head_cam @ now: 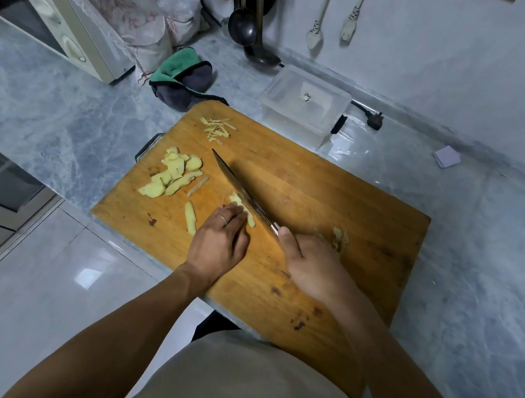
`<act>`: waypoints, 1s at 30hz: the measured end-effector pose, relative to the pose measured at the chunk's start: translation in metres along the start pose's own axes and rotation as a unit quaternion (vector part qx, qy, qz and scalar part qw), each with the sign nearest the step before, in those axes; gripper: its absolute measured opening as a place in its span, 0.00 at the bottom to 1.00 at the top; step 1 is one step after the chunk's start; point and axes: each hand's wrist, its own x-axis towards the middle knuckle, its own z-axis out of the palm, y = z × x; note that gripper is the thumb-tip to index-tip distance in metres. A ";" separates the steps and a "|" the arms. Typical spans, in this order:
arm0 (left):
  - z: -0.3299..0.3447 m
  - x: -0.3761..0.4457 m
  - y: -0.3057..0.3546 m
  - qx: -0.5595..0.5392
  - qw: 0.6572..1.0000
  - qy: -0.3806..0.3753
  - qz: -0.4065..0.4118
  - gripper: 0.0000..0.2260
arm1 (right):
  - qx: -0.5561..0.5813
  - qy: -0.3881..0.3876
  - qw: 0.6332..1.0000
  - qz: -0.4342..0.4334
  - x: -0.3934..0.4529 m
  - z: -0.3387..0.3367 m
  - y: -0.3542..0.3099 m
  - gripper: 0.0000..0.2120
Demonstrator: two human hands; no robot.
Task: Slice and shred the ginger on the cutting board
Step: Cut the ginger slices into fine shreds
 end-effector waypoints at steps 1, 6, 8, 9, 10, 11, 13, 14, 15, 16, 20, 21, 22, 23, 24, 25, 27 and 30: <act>0.000 -0.001 0.000 -0.001 1.000 0.000 0.000 0.15 | -0.010 0.005 1.000 -0.003 -0.001 0.002 -0.001 0.29; 0.000 -0.001 -0.001 -0.003 1.000 -0.005 -0.008 0.14 | -0.056 0.015 0.998 -0.018 -0.005 0.011 -0.004 0.27; 0.000 0.000 -0.001 -0.008 1.000 -0.004 -0.006 0.14 | -0.080 0.025 0.996 -0.021 -0.006 0.013 -0.005 0.26; 0.000 0.000 0.000 -0.011 1.000 -0.001 -0.004 0.14 | -0.089 0.030 0.995 -0.027 -0.007 0.014 -0.005 0.25; 0.000 0.000 0.000 -0.012 1.000 0.004 -0.002 0.13 | -0.096 0.036 0.994 -0.034 -0.008 0.014 -0.005 0.25; 0.000 0.001 0.000 -0.010 1.000 0.009 0.001 0.12 | -0.098 0.039 0.994 -0.041 -0.009 0.015 -0.006 0.26; 0.001 0.001 -0.001 -0.001 1.000 0.017 0.012 0.10 | -0.100 0.041 0.993 -0.048 -0.009 0.017 -0.006 0.27; 0.002 0.001 -0.003 0.003 1.000 0.017 0.016 0.10 | -0.106 0.043 0.992 -0.050 -0.009 0.019 -0.006 0.27; 0.004 0.002 -0.004 0.006 1.000 0.015 0.017 0.10 | -0.113 0.046 0.991 -0.051 -0.009 0.019 -0.006 0.28; 0.005 0.002 -0.005 0.008 1.000 0.013 0.014 0.11 | -0.118 0.050 0.990 -0.052 -0.009 0.020 -0.006 0.27; 0.007 0.000 -0.006 0.011 1.000 0.005 0.004 0.13 | -0.127 0.051 0.990 -0.047 -0.009 0.020 -0.009 0.27; 0.008 0.000 -0.007 0.011 1.000 0.004 0.004 0.13 | -0.129 0.049 0.989 -0.043 -0.009 0.020 -0.009 0.26; 0.008 0.000 -0.007 0.011 1.000 0.003 0.004 0.13 | -0.131 0.048 0.989 -0.039 -0.009 0.021 -0.010 0.26; 0.008 0.000 -0.008 0.011 1.000 0.002 0.004 0.13 | -0.133 0.048 0.989 -0.036 -0.008 0.022 -0.010 0.26; 0.008 0.000 -0.008 0.012 1.000 0.000 0.005 0.13 | -0.136 0.048 0.989 -0.033 -0.007 0.023 -0.010 0.25; 0.008 0.001 -0.008 0.015 1.000 -0.002 0.006 0.13 | -0.139 0.048 0.989 -0.032 -0.006 0.023 -0.010 0.25; 0.008 0.001 -0.008 0.022 1.000 -0.006 0.006 0.13 | -0.141 0.048 0.988 -0.032 -0.005 0.024 -0.010 0.25; 0.007 0.002 -0.007 0.026 1.000 -0.005 0.004 0.12 | -0.141 0.045 0.988 -0.032 -0.002 0.024 -0.009 0.26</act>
